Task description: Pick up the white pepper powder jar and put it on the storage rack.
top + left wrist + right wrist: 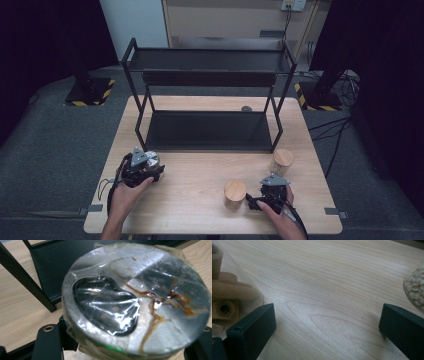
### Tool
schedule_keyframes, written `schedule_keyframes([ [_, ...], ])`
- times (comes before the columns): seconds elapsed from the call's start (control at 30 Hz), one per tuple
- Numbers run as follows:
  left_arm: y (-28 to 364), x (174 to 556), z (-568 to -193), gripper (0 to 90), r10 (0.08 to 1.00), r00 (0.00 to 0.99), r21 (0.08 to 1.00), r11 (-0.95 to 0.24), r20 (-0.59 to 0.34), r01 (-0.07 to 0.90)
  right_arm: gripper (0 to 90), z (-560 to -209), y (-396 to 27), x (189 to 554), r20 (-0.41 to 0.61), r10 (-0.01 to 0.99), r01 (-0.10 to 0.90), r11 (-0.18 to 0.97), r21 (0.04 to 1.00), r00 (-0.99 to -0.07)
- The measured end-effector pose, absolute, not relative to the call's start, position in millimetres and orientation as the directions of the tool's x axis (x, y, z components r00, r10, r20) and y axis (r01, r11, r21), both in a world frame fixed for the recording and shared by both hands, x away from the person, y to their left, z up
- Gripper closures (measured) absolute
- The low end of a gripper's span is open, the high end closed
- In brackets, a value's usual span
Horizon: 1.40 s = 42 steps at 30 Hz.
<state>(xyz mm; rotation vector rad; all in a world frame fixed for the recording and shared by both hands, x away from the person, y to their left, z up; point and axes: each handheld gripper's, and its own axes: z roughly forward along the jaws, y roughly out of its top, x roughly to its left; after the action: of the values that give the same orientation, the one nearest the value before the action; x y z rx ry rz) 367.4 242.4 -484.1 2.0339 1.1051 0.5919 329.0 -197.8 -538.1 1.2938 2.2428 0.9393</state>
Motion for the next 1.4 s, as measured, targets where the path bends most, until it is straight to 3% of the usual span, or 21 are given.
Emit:
schedule_keyframes([
  [1.4, 227.4, 386.4, -468.2, 29.9, 0.829, 0.558, 0.776, -0.372, 0.031, 0.509, 0.9, -538.1, -197.8, 329.0, 0.001, 0.865, 0.608, 0.351, 0.712, -0.501],
])
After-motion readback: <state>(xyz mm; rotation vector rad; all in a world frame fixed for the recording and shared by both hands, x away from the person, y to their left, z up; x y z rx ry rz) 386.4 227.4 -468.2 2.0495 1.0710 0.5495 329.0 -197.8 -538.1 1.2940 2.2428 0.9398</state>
